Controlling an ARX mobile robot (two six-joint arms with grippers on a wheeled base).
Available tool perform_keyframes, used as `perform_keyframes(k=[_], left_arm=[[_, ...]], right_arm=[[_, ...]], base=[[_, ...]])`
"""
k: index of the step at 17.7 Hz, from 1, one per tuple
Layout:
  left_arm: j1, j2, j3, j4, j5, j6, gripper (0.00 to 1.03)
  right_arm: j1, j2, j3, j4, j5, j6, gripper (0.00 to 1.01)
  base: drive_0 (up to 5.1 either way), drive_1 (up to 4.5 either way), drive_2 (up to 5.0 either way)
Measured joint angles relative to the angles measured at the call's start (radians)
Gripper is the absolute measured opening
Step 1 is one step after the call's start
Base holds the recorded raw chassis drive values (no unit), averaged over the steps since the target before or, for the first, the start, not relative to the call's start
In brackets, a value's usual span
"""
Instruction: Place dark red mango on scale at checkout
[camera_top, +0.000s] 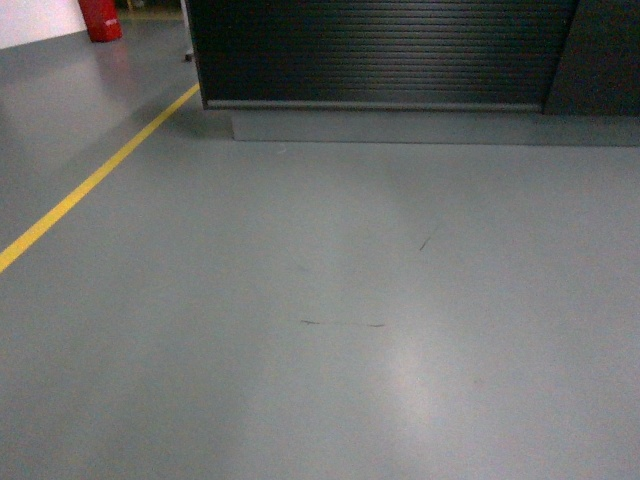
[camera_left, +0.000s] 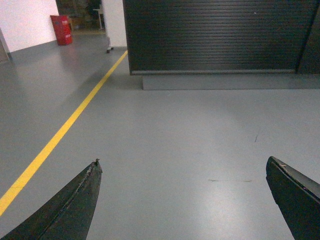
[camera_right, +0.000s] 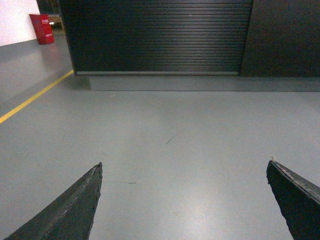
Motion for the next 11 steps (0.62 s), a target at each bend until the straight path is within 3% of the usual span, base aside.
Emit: perform_keyframes(k=[11], left_arm=[[0.0, 0.0, 0.0, 0.001, 0.0, 0.0, 0.98]], right_arm=[[0.0, 0.0, 0.0, -0.001, 0.0, 0.0, 0.98]], base=[[0.0, 4.35, -4.3]])
